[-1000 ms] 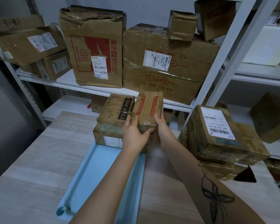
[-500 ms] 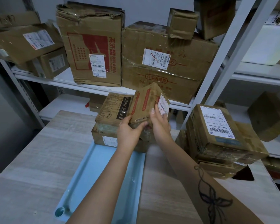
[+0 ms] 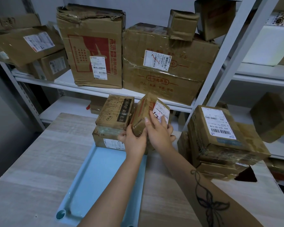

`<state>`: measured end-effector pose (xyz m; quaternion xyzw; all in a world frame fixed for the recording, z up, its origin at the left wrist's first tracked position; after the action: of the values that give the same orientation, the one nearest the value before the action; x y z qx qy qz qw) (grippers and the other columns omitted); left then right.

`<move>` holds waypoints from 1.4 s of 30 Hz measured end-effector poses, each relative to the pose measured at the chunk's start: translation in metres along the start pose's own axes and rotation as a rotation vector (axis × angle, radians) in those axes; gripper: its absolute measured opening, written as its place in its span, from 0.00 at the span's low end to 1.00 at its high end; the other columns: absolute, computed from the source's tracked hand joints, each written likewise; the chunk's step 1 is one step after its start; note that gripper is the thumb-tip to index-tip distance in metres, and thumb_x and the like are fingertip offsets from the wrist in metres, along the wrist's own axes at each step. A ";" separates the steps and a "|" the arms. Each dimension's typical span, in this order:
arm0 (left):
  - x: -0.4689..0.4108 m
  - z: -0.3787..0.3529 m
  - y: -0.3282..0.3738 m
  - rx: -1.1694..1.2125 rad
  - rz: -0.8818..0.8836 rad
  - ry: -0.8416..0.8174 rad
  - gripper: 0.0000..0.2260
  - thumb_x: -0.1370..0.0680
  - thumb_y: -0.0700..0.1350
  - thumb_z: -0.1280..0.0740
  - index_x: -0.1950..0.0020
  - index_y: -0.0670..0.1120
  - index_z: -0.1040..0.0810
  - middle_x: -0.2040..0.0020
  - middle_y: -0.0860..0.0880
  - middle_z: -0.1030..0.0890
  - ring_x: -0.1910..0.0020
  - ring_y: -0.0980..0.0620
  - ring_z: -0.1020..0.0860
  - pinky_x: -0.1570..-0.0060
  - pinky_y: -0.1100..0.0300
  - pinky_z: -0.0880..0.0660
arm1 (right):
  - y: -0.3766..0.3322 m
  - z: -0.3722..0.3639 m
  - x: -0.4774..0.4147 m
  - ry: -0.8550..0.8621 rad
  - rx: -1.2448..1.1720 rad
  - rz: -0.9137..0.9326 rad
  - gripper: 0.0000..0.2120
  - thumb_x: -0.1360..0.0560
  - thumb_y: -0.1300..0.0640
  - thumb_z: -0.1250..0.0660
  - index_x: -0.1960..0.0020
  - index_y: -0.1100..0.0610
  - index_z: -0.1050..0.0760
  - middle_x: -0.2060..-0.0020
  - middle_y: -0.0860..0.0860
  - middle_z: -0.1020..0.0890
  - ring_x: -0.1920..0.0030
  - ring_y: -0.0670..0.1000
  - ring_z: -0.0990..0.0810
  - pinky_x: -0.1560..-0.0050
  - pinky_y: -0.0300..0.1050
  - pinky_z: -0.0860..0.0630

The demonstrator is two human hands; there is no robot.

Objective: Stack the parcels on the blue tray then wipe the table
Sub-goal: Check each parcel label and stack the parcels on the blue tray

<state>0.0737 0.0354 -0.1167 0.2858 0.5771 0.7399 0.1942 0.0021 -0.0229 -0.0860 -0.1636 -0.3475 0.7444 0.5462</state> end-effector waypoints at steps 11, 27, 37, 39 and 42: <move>-0.006 -0.004 -0.020 0.340 0.243 0.120 0.39 0.38 0.60 0.24 0.38 0.39 0.33 0.38 0.44 0.33 0.47 0.47 0.24 0.47 0.54 0.24 | -0.002 -0.007 0.005 -0.030 0.102 0.154 0.18 0.19 0.44 0.48 0.31 0.39 0.31 0.24 0.44 0.41 0.23 0.53 0.54 0.27 0.61 0.55; -0.023 0.005 -0.025 0.775 0.424 -0.042 0.23 0.27 0.48 0.29 0.35 0.44 0.28 0.41 0.43 0.20 0.47 0.48 0.21 0.54 0.54 0.22 | 0.035 -0.006 -0.010 -0.234 -1.005 -0.428 0.20 0.24 0.50 0.35 0.34 0.51 0.32 0.53 0.52 0.20 0.59 0.53 0.22 0.60 0.46 0.28; -0.064 0.027 -0.010 0.773 0.456 -0.094 0.14 0.24 0.57 0.35 0.47 0.47 0.25 0.44 0.46 0.22 0.42 0.45 0.25 0.43 0.43 0.31 | 0.040 -0.016 -0.019 -0.182 -1.113 -0.413 0.16 0.24 0.52 0.36 0.37 0.45 0.27 0.52 0.49 0.19 0.53 0.53 0.21 0.60 0.46 0.26; -0.068 0.028 -0.008 0.756 0.494 -0.116 0.15 0.25 0.55 0.33 0.44 0.48 0.25 0.42 0.45 0.21 0.42 0.42 0.23 0.42 0.43 0.29 | 0.040 -0.018 -0.022 -0.168 -1.119 -0.401 0.15 0.24 0.52 0.35 0.38 0.45 0.27 0.52 0.48 0.19 0.52 0.53 0.21 0.51 0.51 0.25; -0.074 0.032 -0.009 0.735 0.530 -0.114 0.13 0.24 0.53 0.34 0.43 0.49 0.25 0.44 0.44 0.20 0.44 0.43 0.22 0.39 0.43 0.29 | 0.039 -0.019 -0.028 -0.145 -1.112 -0.391 0.14 0.25 0.51 0.35 0.40 0.44 0.26 0.51 0.48 0.18 0.48 0.54 0.22 0.38 0.60 0.29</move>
<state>0.1498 0.0157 -0.1347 0.5139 0.6967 0.4933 -0.0849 -0.0035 -0.0485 -0.1301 -0.3067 -0.7454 0.3458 0.4803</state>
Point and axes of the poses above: each hand's wrist, its own x-axis away from the middle knuckle, its own z-axis out of the back of the hand, y = z × x, the point moved 3 cm from there along -x, towards the middle knuckle
